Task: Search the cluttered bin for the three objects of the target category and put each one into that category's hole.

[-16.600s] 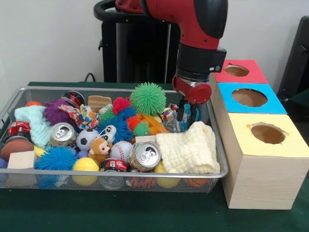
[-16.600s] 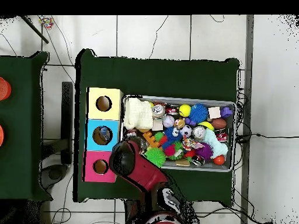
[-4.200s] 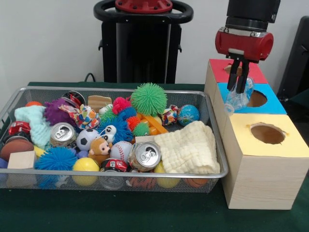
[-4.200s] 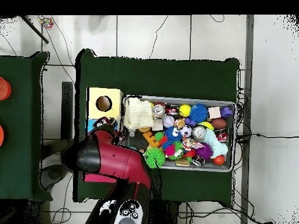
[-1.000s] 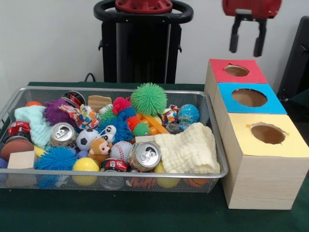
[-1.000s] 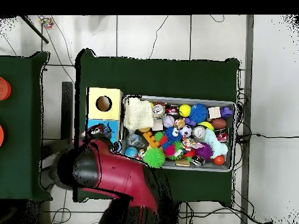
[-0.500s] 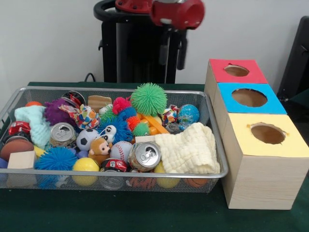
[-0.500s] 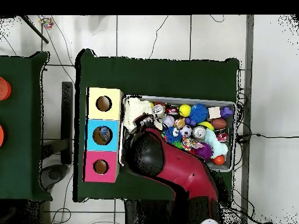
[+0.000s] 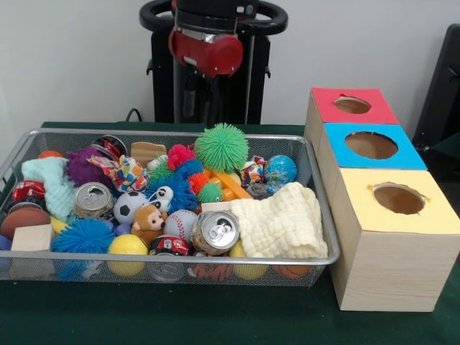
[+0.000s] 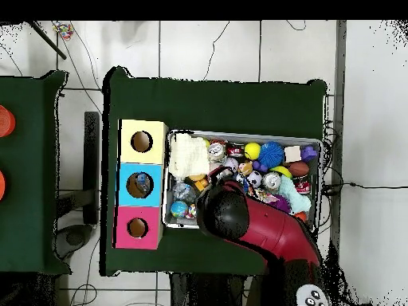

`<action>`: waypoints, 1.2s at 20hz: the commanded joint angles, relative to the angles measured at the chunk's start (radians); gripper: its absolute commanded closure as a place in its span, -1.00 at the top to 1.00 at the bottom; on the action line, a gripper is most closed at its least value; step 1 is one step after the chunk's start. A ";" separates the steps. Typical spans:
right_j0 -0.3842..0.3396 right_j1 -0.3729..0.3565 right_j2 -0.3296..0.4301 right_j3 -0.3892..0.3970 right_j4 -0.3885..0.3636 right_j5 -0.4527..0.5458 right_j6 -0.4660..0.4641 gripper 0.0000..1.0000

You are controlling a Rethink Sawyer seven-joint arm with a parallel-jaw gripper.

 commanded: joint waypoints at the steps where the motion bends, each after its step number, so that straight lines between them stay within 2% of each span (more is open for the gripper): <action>1: 0.034 0.110 0.002 -0.076 -0.105 0.018 -0.006 1.00; 5: 0.043 0.114 0.025 -0.021 -0.112 -0.030 0.029 1.00; 10: 0.072 0.057 0.084 0.157 -0.124 -0.114 0.074 1.00; 13: 0.101 0.079 0.097 0.217 -0.135 -0.159 0.089 1.00; 18: 0.127 0.171 0.071 0.214 -0.144 -0.276 0.109 1.00; 24: 0.163 0.242 0.018 0.176 -0.121 -0.308 0.113 1.00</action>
